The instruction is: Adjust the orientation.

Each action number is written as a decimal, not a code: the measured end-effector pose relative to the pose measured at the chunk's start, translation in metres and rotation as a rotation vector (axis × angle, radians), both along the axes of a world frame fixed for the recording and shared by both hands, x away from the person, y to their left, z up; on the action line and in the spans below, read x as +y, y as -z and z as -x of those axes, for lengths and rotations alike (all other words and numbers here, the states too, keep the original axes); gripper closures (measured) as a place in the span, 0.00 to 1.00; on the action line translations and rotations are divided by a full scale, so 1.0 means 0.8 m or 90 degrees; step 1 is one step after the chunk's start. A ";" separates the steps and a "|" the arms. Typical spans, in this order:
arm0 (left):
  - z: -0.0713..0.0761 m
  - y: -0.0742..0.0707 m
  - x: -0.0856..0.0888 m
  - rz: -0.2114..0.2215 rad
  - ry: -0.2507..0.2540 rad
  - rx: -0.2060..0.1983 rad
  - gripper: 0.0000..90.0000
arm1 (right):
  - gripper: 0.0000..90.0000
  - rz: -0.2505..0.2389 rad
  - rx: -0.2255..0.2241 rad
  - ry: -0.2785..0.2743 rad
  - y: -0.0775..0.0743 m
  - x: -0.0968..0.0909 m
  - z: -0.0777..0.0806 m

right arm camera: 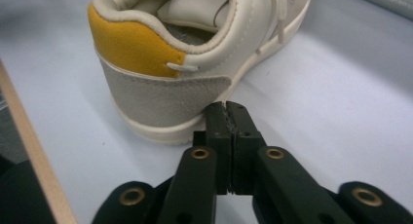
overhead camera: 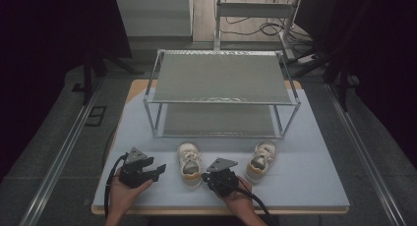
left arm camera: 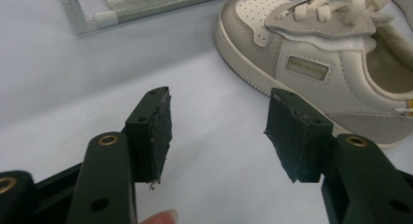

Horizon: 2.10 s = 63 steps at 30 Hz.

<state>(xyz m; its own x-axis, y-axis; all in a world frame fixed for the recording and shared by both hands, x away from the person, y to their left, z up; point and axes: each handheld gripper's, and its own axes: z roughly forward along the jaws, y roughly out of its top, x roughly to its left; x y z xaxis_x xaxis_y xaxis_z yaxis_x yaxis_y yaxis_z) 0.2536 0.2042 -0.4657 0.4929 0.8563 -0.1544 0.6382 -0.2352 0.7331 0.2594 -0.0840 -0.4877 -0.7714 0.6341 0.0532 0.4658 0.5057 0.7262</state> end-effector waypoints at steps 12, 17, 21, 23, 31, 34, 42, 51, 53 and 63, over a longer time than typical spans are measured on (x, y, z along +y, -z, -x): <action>-0.001 0.001 0.001 0.001 -0.001 -0.003 0.47 | 0.99 -0.028 0.024 -0.021 0.002 0.008 0.003; -0.001 0.000 0.003 0.002 -0.002 -0.004 0.47 | 0.99 -0.033 0.027 -0.040 0.003 0.023 0.006; -0.001 0.001 0.003 0.003 -0.005 -0.001 0.47 | 0.99 -0.038 0.028 -0.051 0.005 0.034 0.007; -0.002 0.001 0.004 0.002 -0.002 -0.002 0.47 | 0.99 -0.042 0.028 -0.053 0.005 0.038 0.008; -0.001 0.000 0.006 0.003 -0.006 -0.001 0.47 | 0.99 -0.046 -0.003 -0.021 -0.007 0.003 0.016; -0.002 0.001 0.005 0.001 -0.005 0.000 0.47 | 0.99 -0.045 -0.015 0.020 -0.012 -0.026 0.015; -0.003 0.003 0.002 -0.001 -0.003 0.004 0.47 | 0.99 -0.036 -0.041 0.128 -0.015 -0.089 0.011; -0.006 0.005 0.002 -0.002 0.002 0.005 0.46 | 0.99 -0.022 -0.044 0.193 -0.007 -0.121 0.010; -0.007 0.006 0.001 -0.002 0.000 0.008 0.46 | 0.99 -0.036 -0.037 0.193 -0.006 -0.127 0.012; -0.009 0.006 0.001 -0.004 0.004 0.008 0.46 | 0.99 -0.047 -0.031 0.224 -0.006 -0.162 0.033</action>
